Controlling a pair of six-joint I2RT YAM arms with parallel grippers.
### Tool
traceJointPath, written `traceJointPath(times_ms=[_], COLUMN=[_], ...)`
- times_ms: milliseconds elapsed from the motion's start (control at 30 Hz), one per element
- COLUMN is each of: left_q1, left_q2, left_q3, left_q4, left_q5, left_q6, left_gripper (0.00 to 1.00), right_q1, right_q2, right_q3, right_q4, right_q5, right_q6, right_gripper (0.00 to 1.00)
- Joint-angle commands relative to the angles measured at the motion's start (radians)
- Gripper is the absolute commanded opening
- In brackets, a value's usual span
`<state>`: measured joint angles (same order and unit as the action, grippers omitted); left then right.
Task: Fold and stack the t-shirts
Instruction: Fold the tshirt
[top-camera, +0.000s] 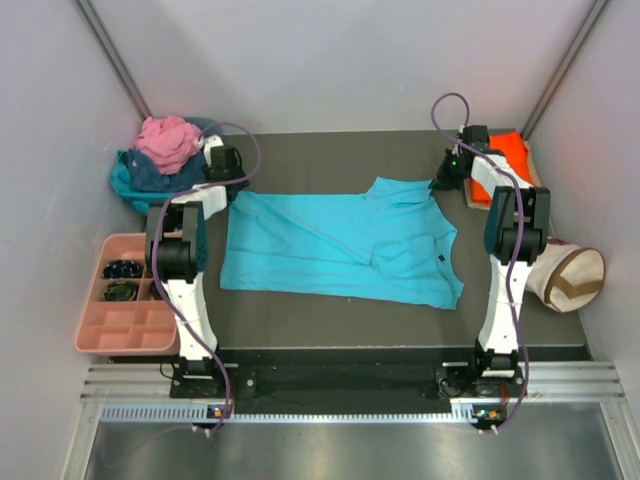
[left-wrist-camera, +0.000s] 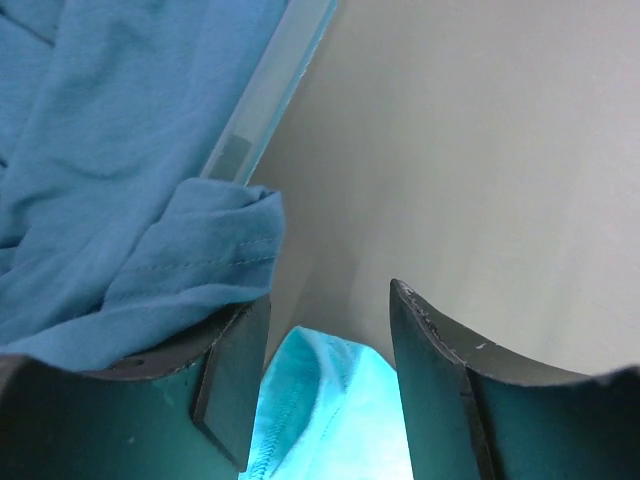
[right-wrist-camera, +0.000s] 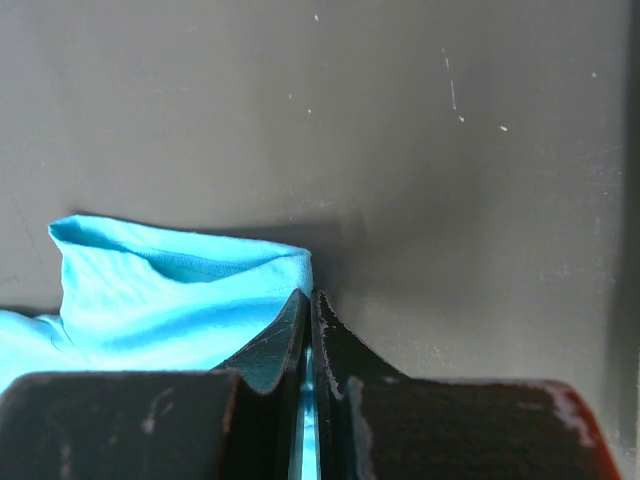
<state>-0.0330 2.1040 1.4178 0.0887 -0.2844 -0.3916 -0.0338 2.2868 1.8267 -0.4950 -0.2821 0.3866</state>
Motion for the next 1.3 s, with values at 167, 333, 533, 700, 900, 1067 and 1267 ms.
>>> traceJointPath(times_ms=[167,333,533,700,900,1067,1267], left_q1=[0.016,0.019,0.024,0.025,0.025,0.025,0.025], left_q2=[0.062,0.070,0.085,0.088,0.103,0.108,0.110], left_q3=[0.162,0.197,0.259,0.273,0.283,0.280,0.271], left_q4=[-0.194,-0.262,-0.356,-0.374,-0.392,-0.405,-0.411], left_q5=[0.063,0.060,0.056,0.062,0.077,0.094,0.114], left_q6=[-0.030,-0.024,-0.027,-0.030,-0.035,-0.047,-0.062], left_gripper=[0.55,0.55,0.54,0.51,0.50,0.49,0.48], right_q1=[-0.003,-0.002,-0.003,-0.003,-0.002,-0.003,-0.003], right_q2=[-0.013,-0.015,-0.015,-0.012,-0.013,-0.012,-0.012], right_q3=[0.031,0.031,0.029,0.029,0.031,0.029,0.026], right_q4=[0.024,0.026,0.027,0.027,0.026,0.026,0.027], right_q5=[-0.002,-0.003,-0.005,-0.005,-0.005,-0.008,-0.008], right_q6=[-0.008,-0.008,-0.006,-0.006,-0.006,-0.005,-0.005], right_gripper=[0.00,0.00,0.00,0.00,0.00,0.00,0.00])
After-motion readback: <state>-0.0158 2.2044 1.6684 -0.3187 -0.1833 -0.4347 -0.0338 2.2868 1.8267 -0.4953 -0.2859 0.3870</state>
